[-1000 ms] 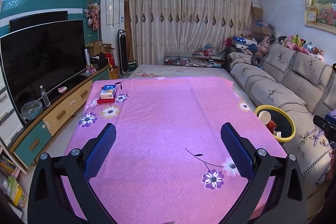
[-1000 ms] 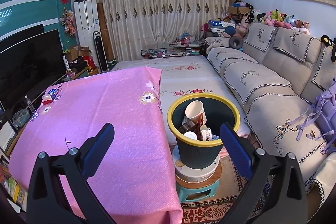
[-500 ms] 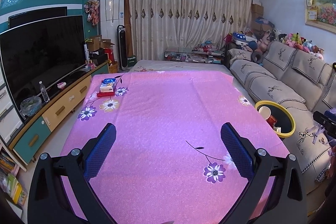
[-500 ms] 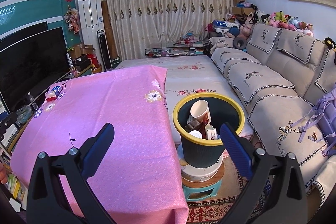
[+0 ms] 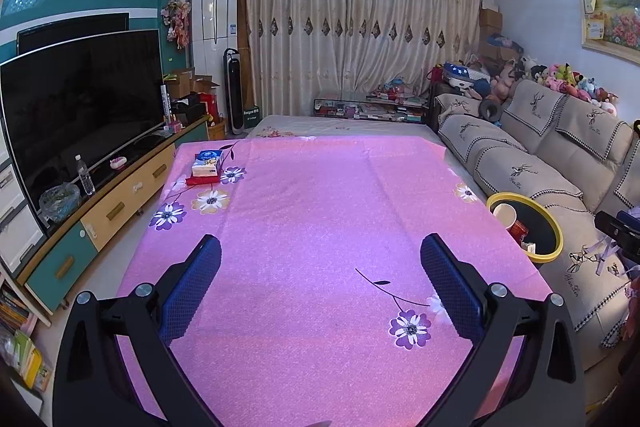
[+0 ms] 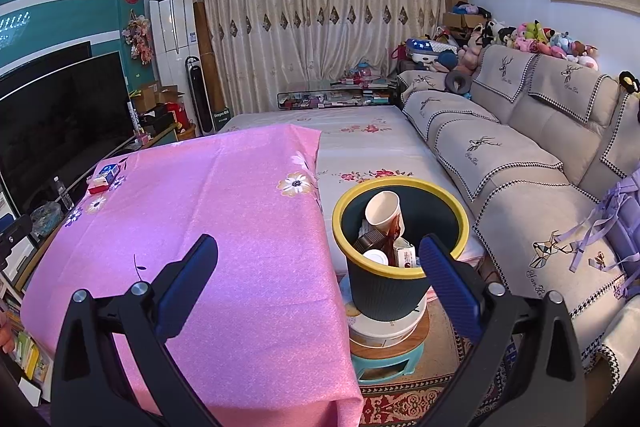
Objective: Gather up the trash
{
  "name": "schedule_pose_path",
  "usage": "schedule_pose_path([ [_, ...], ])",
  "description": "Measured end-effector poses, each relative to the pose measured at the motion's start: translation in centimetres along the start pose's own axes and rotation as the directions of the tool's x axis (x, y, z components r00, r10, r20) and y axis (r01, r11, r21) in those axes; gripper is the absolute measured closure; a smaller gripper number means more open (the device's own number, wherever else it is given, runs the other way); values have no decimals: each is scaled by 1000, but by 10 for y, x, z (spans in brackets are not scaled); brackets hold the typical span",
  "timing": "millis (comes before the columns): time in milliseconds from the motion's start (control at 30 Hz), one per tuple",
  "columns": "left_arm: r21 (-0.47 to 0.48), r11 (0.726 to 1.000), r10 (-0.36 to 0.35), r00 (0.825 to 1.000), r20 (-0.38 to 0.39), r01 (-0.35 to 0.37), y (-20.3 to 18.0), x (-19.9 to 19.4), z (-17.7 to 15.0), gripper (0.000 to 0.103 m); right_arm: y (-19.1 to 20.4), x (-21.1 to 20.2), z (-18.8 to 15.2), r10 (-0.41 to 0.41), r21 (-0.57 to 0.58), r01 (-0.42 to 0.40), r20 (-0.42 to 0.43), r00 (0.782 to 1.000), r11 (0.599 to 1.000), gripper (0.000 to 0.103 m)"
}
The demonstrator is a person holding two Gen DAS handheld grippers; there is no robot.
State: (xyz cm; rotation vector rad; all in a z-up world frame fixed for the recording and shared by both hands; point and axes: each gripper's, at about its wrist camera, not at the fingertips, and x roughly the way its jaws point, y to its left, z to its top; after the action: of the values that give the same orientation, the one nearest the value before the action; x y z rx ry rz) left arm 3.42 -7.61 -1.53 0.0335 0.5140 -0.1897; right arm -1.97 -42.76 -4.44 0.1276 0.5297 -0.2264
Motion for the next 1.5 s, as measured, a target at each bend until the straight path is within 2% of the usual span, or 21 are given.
schedule_pose_path([
  [1500, 7, 1000, 1, 1000, -11, -1, 0, 1, -3, 5, 0, 1, 0, 4, 2, -4, -2, 1000, 1000, 7],
])
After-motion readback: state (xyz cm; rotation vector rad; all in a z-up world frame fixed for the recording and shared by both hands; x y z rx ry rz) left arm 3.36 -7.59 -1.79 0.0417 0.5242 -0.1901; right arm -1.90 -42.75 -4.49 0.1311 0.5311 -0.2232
